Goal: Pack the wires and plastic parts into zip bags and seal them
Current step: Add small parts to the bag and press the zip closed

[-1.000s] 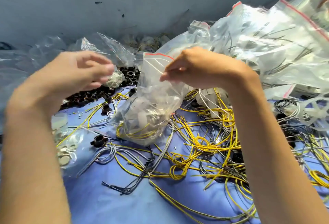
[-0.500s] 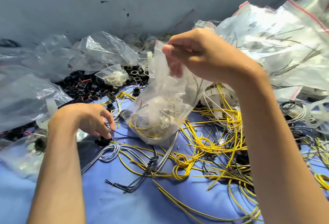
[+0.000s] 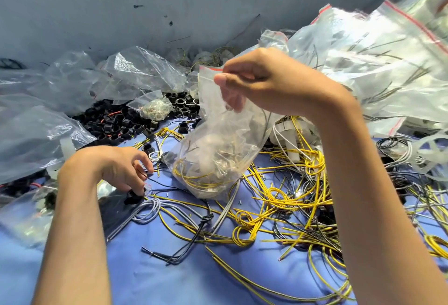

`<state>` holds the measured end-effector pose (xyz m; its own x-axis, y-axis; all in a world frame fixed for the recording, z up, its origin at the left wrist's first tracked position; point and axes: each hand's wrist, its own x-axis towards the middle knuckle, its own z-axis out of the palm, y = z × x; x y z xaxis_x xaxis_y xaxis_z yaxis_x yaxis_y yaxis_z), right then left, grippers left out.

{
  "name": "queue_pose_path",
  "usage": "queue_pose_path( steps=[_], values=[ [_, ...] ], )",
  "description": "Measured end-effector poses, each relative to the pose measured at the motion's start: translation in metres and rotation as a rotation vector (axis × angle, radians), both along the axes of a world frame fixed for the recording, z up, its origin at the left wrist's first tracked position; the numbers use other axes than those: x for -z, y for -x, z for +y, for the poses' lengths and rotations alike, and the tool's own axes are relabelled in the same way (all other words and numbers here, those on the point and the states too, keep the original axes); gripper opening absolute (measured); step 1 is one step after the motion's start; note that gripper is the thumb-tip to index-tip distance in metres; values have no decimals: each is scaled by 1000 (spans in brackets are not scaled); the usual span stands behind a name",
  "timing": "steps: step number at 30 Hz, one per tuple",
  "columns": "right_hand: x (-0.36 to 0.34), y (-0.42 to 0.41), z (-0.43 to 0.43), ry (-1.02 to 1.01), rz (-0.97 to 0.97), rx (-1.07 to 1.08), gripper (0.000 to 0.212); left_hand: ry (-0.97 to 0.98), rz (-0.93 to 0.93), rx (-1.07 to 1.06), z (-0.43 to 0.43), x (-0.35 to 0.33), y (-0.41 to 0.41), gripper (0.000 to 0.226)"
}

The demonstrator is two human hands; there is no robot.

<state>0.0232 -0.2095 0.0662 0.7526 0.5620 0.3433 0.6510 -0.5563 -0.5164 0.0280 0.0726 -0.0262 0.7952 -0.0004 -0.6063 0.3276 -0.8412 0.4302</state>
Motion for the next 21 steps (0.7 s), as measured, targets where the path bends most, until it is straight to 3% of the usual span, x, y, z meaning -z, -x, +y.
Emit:
queue_pose_path(
  steps=[4,7,11,15,21],
  values=[
    [0,0,0,25,-7,11,34,-2,-99,-19,6,-10,2,51],
    [-1,2,2,47,-4,15,34,83,-380,-17,9,-23,3,41],
    [-3,8,8,145,19,-29,31,303,-728,42,-2,-50,11,50],
    [-6,17,9,307,78,-116,27,422,-879,80,-17,-64,22,43],
    [-6,26,22,365,101,-147,21,546,-1131,24,-30,-77,25,44]
  ],
)
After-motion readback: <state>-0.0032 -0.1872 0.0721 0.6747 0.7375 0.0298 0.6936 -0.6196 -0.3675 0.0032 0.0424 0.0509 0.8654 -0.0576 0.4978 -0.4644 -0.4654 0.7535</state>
